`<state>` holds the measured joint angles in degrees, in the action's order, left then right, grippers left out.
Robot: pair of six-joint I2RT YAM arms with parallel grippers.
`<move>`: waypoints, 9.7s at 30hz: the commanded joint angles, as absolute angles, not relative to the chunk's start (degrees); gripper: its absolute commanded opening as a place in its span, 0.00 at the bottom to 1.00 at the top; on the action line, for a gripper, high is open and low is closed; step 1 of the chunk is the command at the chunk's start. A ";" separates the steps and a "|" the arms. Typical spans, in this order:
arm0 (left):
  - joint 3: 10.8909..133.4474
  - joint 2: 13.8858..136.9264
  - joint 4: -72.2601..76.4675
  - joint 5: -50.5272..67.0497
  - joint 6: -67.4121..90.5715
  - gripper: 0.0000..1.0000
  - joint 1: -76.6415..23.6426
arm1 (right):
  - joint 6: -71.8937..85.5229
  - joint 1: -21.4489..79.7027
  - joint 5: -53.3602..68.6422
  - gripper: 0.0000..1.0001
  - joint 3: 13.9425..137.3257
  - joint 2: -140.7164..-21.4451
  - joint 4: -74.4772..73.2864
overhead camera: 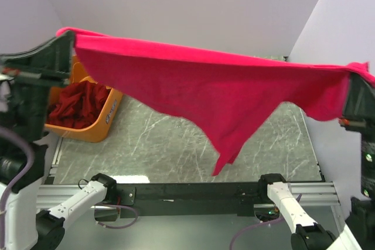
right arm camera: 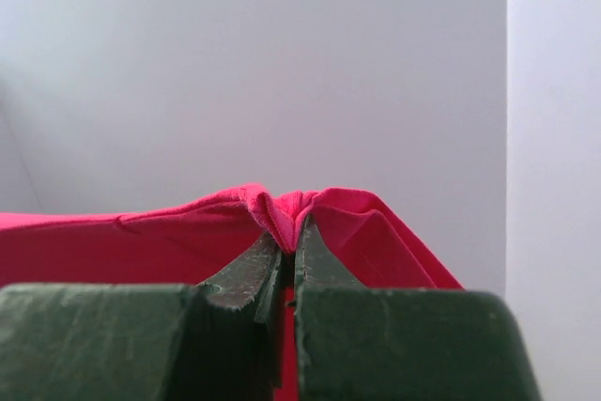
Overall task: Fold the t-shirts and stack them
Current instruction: Flatten the tshirt out, then fold the tshirt
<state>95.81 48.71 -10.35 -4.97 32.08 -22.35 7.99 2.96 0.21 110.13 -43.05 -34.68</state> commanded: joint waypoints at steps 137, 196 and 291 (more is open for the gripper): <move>37.53 71.02 -25.31 -16.52 55.46 0.01 -18.37 | 33.21 21.06 -7.91 0.96 49.92 -65.65 -49.56; 38.76 60.21 -44.03 -19.08 65.73 0.01 -18.54 | 42.89 43.42 11.77 0.00 41.75 -64.52 -73.56; 63.37 101.07 -15.29 -16.17 51.33 1.00 -23.12 | 18.55 13.45 -24.25 0.24 66.08 -100.63 -35.94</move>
